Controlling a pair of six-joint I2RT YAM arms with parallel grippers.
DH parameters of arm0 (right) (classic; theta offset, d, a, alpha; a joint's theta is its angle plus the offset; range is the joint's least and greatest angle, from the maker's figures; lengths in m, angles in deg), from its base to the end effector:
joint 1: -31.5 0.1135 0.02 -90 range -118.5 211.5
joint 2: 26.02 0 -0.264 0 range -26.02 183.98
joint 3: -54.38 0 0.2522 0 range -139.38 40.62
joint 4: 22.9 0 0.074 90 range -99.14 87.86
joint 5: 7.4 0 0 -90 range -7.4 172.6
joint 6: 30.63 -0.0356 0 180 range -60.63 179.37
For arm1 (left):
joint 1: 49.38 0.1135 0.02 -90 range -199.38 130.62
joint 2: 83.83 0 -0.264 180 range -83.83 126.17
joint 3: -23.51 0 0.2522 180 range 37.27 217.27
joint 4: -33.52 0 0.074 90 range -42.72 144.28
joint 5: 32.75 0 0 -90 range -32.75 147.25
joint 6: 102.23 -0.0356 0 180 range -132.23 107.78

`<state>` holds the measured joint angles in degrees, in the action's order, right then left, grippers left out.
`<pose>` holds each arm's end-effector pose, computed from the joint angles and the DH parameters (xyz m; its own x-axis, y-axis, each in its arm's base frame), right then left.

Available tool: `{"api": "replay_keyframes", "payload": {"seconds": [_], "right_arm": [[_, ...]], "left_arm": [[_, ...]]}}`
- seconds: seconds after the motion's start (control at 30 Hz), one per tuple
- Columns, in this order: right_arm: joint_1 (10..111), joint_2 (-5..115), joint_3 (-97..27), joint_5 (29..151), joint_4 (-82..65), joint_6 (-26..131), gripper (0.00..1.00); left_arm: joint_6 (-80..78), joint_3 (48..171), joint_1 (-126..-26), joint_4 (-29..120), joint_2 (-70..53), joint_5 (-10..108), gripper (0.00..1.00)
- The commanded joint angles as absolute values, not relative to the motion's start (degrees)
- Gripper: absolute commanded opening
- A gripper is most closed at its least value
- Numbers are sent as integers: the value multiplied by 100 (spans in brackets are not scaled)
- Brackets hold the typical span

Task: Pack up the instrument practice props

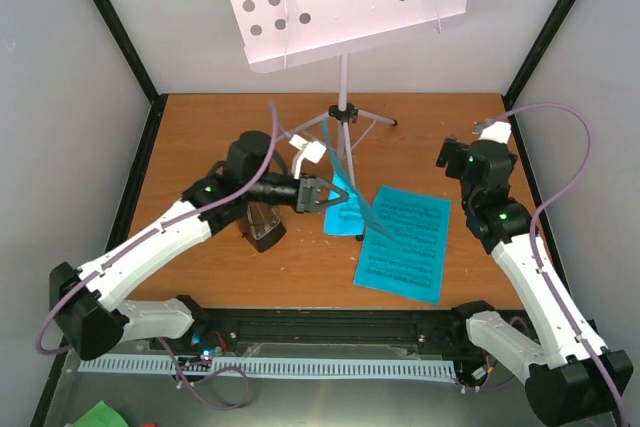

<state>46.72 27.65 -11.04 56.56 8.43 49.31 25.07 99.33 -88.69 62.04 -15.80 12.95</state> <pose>0.2071 0.0401 0.3420 -0.2899 0.0838 -0.9534 0.2172 0.9759 0.0197 0.1886 -0.1866 0.3573 -0.7989 0.0936 -0.5942 0.5967 0.2472 -0.7634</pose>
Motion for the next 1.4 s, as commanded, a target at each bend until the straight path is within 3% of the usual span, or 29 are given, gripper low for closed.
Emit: {"api": "replay_keyframes", "payload": {"seconds": [0.0, 0.43, 0.83, 1.03, 1.1, 1.2, 1.27, 1.37], "right_arm": [[4134, 2527, -1037, 5682, 1020, 4560, 100], [3923, 1064, -1071, 4965, 1042, 4495, 100], [3923, 233, -977, 4936, 1147, 4641, 100], [3923, 172, -877, 5067, 1166, 4611, 100], [3923, 184, -871, 5110, 1165, 4602, 100], [3923, 191, -808, 5212, 1091, 4588, 100], [3923, 193, -764, 5347, 1011, 4580, 100], [3923, 161, -689, 5609, 852, 4622, 100]], "left_arm": [[2764, 10459, -9480, 5476, -1215, 1436, 0], [2290, 12028, -10443, 4877, 1042, 1063, 0], [1331, 11310, -10449, 5283, 2627, 1833, 0], [959, 11566, -10449, 5568, 3470, 2260, 2], [899, 11545, -10450, 5605, 3519, 2443, 8], [843, 11449, -10450, 5607, 3362, 2705, 32], [831, 11373, -10450, 5581, 3165, 2867, 56], [901, 11272, -10449, 5598, 2724, 3281, 76]]}}
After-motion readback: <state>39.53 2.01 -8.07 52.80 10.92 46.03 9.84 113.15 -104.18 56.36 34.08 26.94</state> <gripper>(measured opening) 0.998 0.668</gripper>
